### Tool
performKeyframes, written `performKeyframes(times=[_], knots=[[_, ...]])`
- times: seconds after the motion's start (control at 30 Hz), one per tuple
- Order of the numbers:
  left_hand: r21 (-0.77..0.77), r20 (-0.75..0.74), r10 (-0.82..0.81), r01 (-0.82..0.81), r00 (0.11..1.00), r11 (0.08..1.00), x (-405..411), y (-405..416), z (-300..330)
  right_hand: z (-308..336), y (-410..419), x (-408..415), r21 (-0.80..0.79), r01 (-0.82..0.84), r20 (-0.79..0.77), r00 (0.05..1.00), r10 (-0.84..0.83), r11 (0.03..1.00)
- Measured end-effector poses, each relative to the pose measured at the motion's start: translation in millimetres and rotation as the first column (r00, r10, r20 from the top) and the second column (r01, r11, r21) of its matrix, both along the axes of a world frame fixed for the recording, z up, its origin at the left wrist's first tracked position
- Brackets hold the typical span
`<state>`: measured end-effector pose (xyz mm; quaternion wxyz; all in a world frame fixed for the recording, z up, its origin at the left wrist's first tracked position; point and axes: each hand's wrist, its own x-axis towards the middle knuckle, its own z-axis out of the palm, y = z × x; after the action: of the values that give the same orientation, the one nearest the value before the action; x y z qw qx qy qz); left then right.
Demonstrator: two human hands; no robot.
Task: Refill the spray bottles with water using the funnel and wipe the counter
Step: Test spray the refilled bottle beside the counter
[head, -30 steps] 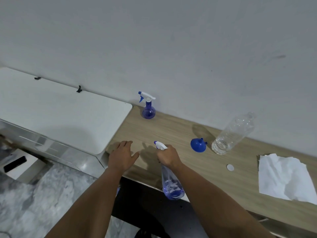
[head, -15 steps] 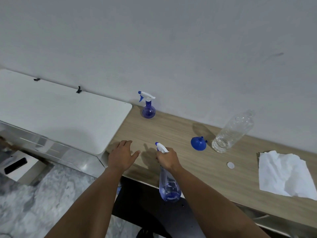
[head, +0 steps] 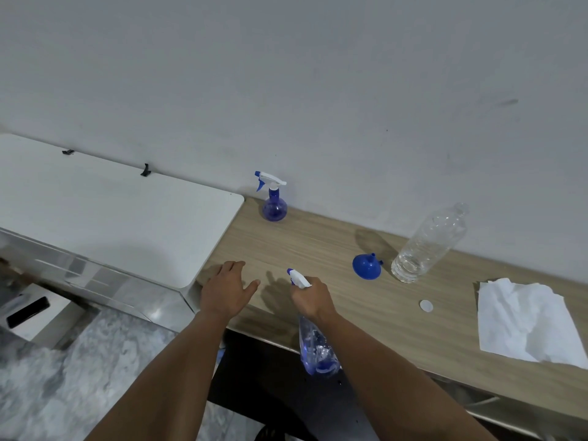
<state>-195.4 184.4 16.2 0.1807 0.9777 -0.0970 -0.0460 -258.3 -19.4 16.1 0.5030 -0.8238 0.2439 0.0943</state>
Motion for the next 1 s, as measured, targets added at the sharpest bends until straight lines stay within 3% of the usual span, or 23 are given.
performKeyframes(times=[0.5,0.63,0.73,0.87,0.93,1.0], knots=[[-0.045,-0.016,0.015,-0.016,1.000,0.999,13,-3,0,12,-6,22,-0.071,-0.011,-0.003,1.000,0.010,0.997],[-0.180,-0.063,0.013,-0.024,0.998,0.983,28,-24,2,23,-22,54,-0.004,0.030,0.044,0.999,-0.030,1.000],[-0.426,-0.210,-0.032,-0.063,0.977,0.902,45,-57,7,38,-41,86,0.146,0.129,0.150,0.977,-0.151,0.981],[-0.633,-0.429,-0.263,-0.080,0.864,0.770,76,-107,11,64,-77,134,0.187,0.113,0.342,0.924,-0.172,0.976],[-0.642,-0.421,-0.292,-0.055,0.859,0.765,91,-129,13,75,-93,153,0.193,0.092,0.394,0.905,-0.163,0.977],[-0.631,-0.333,-0.256,-0.013,0.907,0.776,107,-151,11,79,-108,171,0.207,0.094,0.410,0.895,-0.173,0.974]])
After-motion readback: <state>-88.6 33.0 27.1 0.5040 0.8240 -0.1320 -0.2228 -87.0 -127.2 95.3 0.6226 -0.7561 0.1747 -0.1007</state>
